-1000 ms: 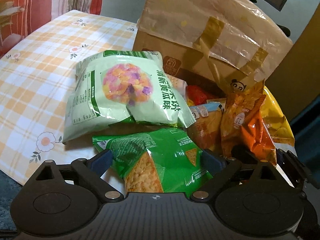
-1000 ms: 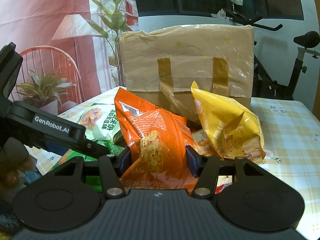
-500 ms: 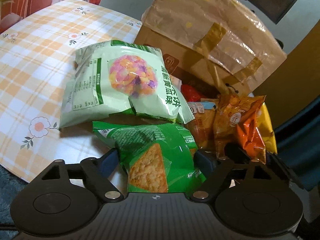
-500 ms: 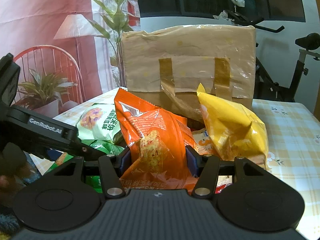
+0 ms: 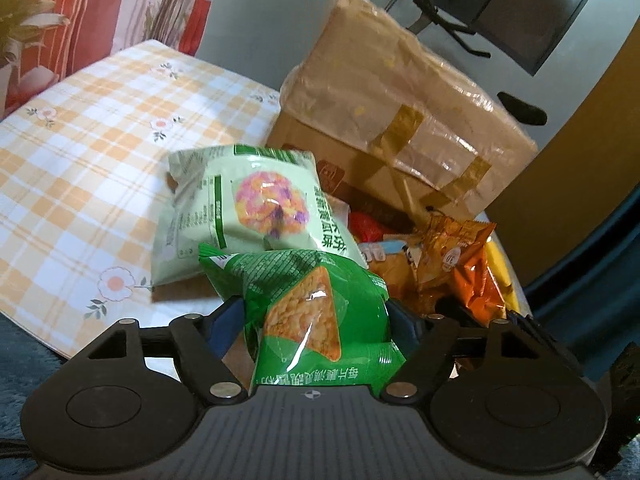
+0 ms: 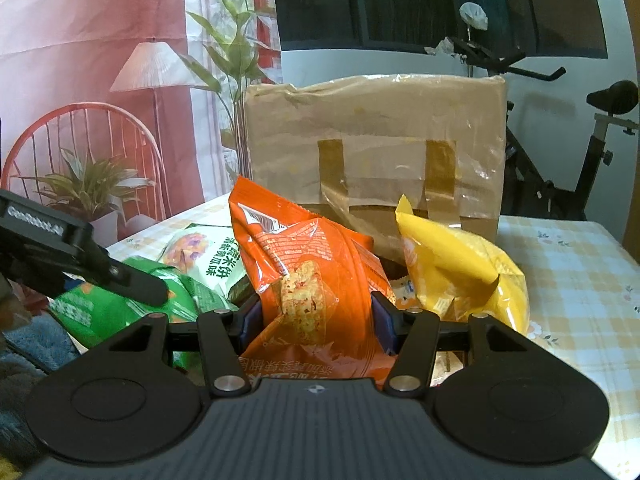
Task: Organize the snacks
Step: 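Close the left tool on the green chip bag while the right tool grips the orange chip bag, then lift both bags and carry them over the paper bag opening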
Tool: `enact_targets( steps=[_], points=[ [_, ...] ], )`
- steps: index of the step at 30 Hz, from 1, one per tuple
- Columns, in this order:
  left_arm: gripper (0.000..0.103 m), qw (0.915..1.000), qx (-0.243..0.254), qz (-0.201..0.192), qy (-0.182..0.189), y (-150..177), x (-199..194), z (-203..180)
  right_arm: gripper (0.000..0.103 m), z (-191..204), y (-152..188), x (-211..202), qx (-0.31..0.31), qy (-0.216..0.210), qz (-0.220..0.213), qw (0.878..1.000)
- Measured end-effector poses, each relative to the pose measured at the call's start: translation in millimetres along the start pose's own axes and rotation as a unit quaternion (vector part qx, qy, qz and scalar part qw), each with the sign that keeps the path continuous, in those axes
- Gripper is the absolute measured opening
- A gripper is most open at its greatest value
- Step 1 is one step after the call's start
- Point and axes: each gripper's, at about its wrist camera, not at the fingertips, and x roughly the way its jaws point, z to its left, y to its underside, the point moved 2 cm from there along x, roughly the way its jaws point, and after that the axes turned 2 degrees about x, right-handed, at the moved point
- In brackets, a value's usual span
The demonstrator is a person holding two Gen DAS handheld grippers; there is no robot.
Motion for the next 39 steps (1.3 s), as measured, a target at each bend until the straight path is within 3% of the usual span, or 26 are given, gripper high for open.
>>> enact_targets(
  steps=[15,20,31,39],
  points=[
    [0.077,0.9977,-0.001,-0.067,0.012,-9,-43,0,0.057,10,-4,-10,-0.021,0.0,-0.022,1.0],
    [0.077,0.9941,0.025,-0.105,0.002,-22,-57,-3,0.057,8,-7,-11,-0.022,-0.001,-0.028,0.999],
    [0.077,0.976,0.12,-0.181,-0.015,-67,-75,-29,0.057,4,-43,-18,-0.013,-0.016,-0.067,0.998],
    [0.077,0.957,0.167,-0.237,0.0,-111,-79,-60,0.057,-2,-107,-35,-0.015,-0.031,-0.156,0.987]
  ],
)
